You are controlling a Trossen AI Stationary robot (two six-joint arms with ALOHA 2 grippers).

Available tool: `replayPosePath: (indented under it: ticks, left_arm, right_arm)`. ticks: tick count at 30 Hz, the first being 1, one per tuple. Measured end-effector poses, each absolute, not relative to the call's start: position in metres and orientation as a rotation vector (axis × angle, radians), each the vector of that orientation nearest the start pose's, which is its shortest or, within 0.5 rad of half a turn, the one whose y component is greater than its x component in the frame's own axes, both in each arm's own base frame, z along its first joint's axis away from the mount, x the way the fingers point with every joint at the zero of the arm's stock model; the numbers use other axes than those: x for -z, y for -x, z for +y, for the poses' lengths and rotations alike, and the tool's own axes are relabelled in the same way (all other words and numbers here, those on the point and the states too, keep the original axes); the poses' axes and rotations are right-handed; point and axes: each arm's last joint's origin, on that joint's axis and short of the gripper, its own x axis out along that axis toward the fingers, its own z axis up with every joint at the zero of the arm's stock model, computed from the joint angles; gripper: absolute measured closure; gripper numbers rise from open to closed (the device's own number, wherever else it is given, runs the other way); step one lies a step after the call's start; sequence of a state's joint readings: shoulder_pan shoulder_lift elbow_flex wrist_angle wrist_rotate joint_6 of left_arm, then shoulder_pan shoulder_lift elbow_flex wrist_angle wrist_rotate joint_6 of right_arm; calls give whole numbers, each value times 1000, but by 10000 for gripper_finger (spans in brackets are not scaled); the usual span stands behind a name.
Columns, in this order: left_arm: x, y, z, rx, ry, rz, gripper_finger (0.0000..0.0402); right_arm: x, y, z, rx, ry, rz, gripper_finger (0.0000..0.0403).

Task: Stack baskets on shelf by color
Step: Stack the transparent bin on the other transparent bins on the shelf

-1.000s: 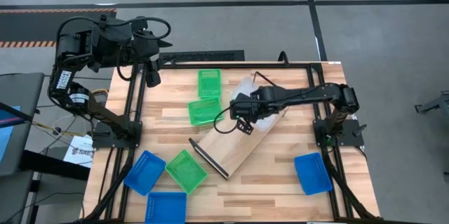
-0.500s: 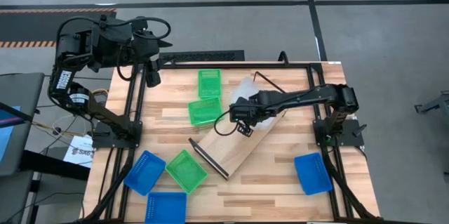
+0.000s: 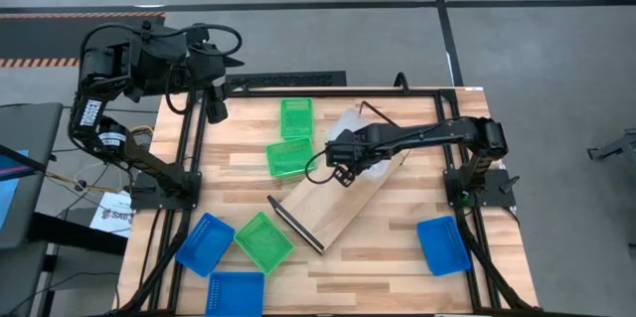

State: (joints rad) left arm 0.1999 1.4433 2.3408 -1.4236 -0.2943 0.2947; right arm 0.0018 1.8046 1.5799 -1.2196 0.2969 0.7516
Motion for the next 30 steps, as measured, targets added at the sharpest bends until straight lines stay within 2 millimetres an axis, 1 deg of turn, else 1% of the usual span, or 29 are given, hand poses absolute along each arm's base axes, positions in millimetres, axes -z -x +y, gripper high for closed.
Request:
replayPosePath:
  ticks: [19, 21, 27, 30]
  left_arm:
    - [-546, -170, 43, -398, -318, 601, 233]
    - [-546, -170, 43, -398, -319, 601, 233]
    - [-546, -170, 43, -394, -333, 605, 233]
    - [-546, -170, 43, -394, -333, 605, 233]
  right_arm:
    - [-269, -339, -7, 1052, -726, 1142, 280]
    - [-269, -340, -7, 1059, -735, 1136, 280]
    - [-269, -339, -8, 1015, -675, 1172, 280]
    - [-269, -336, -9, 1034, -662, 1202, 280]
